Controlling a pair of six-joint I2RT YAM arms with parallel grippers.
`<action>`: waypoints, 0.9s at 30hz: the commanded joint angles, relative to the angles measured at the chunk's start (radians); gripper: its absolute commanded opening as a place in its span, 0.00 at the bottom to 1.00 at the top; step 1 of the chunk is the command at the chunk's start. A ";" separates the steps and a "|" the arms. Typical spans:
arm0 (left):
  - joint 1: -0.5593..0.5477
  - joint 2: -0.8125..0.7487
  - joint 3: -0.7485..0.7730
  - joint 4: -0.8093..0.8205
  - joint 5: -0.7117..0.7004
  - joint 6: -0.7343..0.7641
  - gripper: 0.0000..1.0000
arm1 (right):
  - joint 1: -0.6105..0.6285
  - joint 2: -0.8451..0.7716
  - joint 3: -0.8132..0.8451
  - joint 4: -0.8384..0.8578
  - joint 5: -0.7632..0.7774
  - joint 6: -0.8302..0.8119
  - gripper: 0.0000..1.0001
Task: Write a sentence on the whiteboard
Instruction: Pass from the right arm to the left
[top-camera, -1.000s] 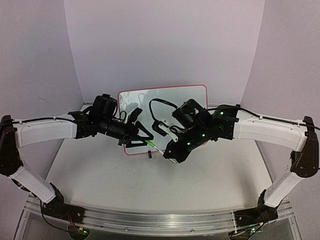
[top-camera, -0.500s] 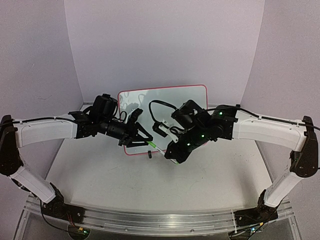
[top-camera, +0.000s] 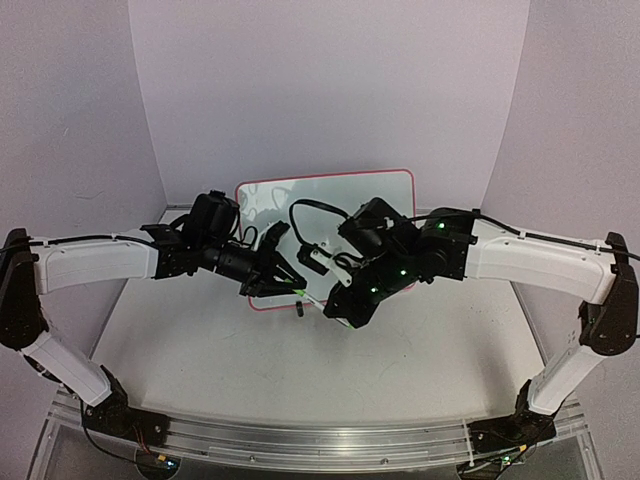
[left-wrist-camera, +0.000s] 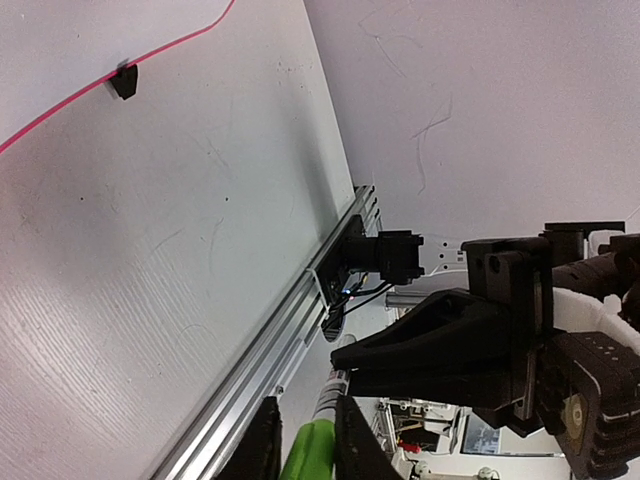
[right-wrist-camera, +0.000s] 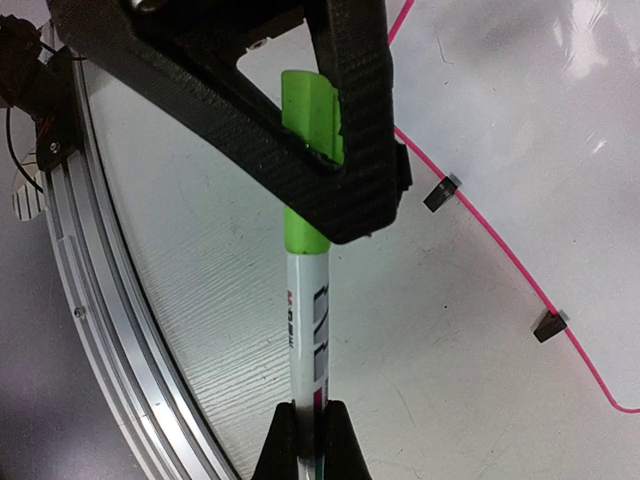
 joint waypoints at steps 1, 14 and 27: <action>-0.005 -0.001 0.030 0.025 0.018 0.002 0.11 | 0.006 0.012 0.031 -0.017 0.039 -0.018 0.00; -0.005 -0.075 -0.011 0.011 -0.065 -0.007 0.00 | 0.007 0.003 0.019 -0.013 0.155 0.025 0.18; -0.003 -0.284 -0.229 0.465 -0.319 -0.136 0.00 | -0.096 -0.251 -0.360 0.704 -0.028 0.516 0.89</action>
